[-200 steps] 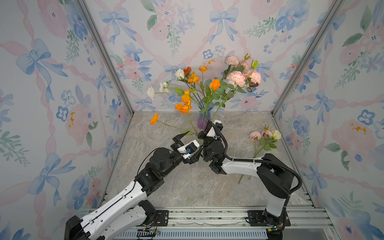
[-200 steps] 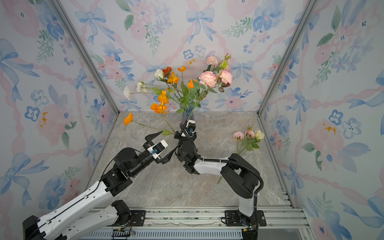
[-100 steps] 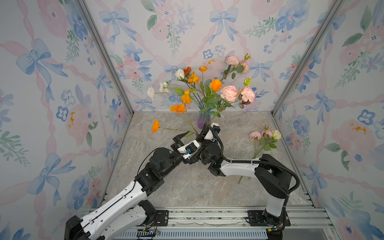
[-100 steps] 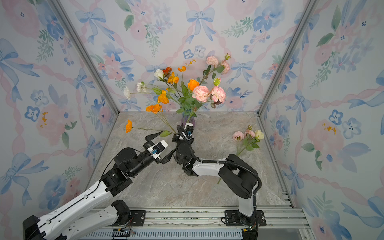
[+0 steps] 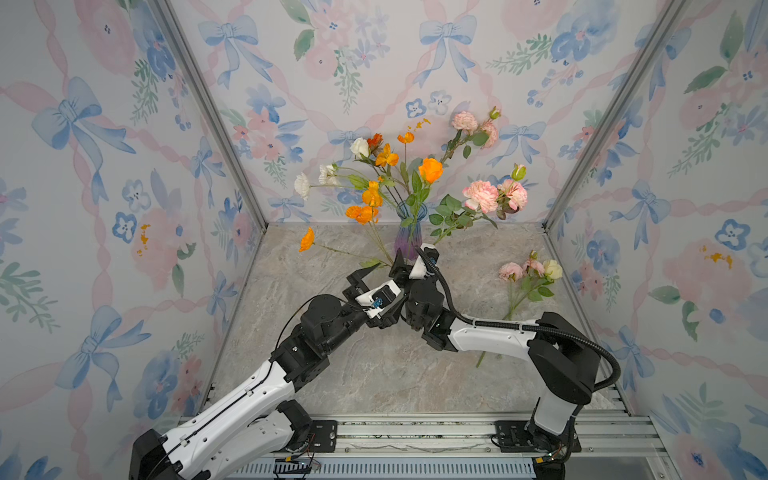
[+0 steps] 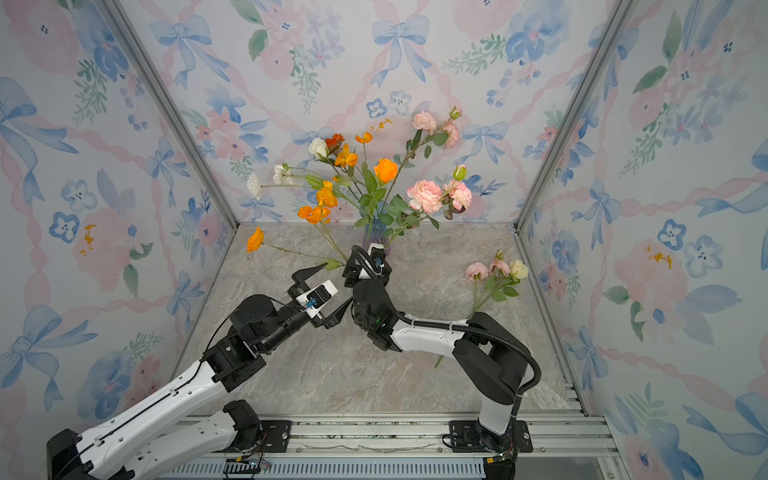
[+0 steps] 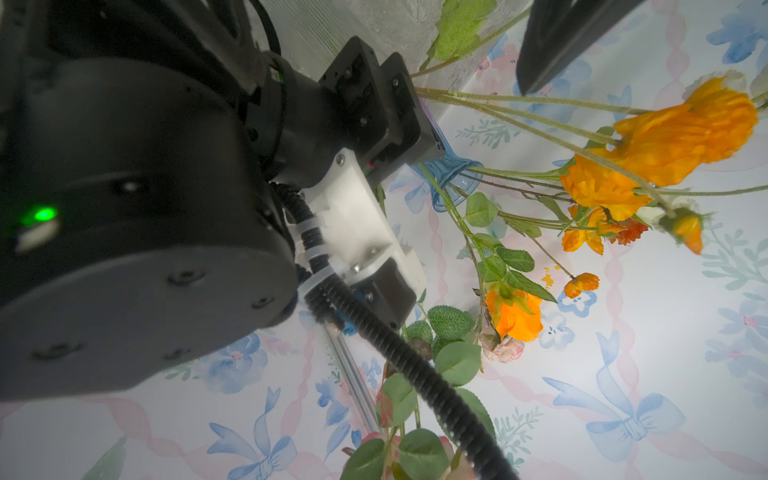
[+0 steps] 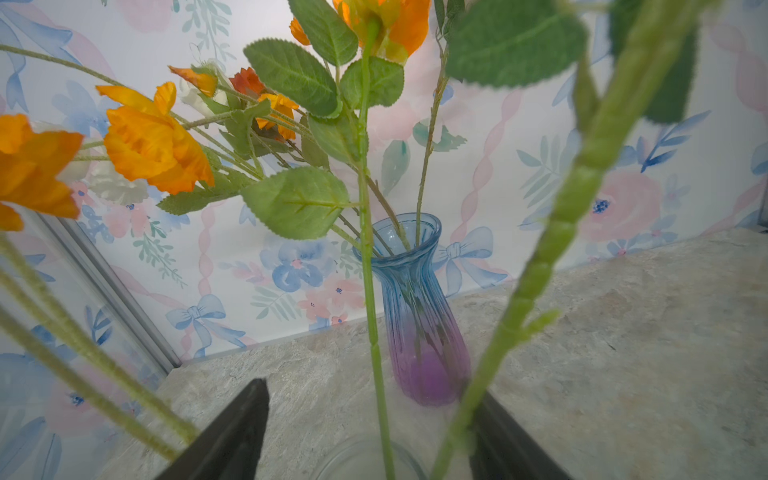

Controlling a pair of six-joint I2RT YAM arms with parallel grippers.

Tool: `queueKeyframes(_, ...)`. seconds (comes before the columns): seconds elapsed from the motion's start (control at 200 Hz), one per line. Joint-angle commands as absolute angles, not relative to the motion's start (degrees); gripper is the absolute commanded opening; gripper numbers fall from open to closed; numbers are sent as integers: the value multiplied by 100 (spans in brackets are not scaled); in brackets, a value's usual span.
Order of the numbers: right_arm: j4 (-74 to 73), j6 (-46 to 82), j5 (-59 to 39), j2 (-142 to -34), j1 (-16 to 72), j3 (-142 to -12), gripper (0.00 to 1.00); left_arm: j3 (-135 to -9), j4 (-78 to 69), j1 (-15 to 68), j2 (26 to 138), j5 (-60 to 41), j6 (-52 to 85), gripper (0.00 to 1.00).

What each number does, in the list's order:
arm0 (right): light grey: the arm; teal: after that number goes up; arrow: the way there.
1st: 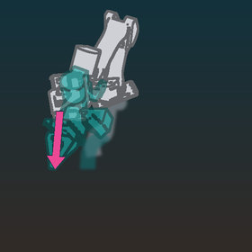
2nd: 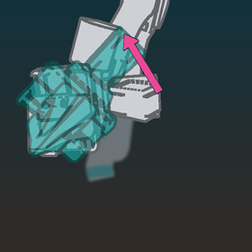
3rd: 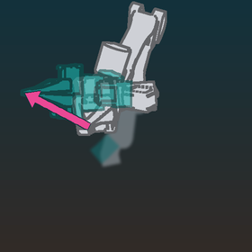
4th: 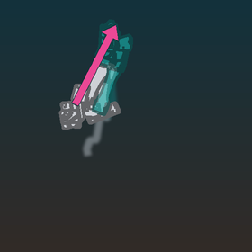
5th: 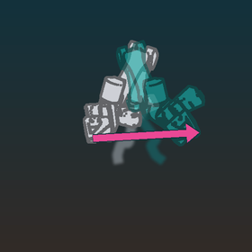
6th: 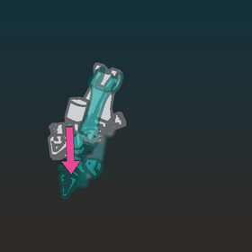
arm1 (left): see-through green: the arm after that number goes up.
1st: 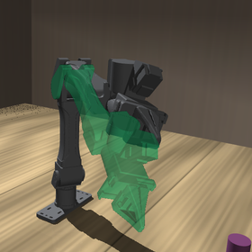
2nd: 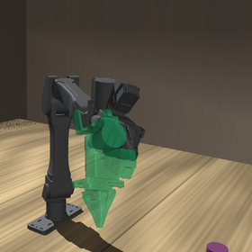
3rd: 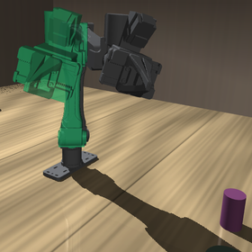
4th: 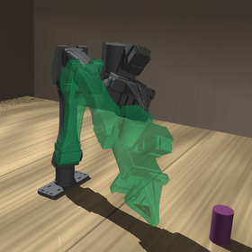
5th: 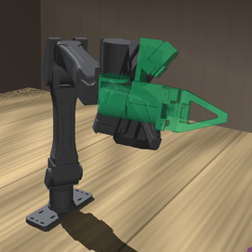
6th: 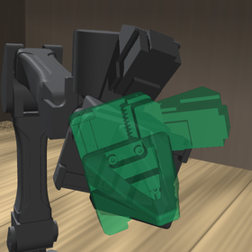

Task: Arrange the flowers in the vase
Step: 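Lower the pink rose stem into the vase with the right gripper, then open the right gripper and move it back to the remaining roses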

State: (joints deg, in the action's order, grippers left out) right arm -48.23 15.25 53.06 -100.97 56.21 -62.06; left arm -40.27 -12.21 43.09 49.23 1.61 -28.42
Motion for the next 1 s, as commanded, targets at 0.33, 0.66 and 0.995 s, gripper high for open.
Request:
queueKeyframes(0.33, -1726, 2724, 4011, -9251, 5277, -6770, 98, -3960, -1305, 4281, 4826, 146, -2856, 98)
queueKeyframes(0.66, -602, 2562, 3039, -8457, 5061, -6465, 98, -3955, -1348, 4263, 4590, -113, -2921, 98)
queueKeyframes(0.995, 1485, 2345, 2069, -7288, 5065, -6190, 98, -3739, -1415, 4263, 4507, -458, -2919, 98)
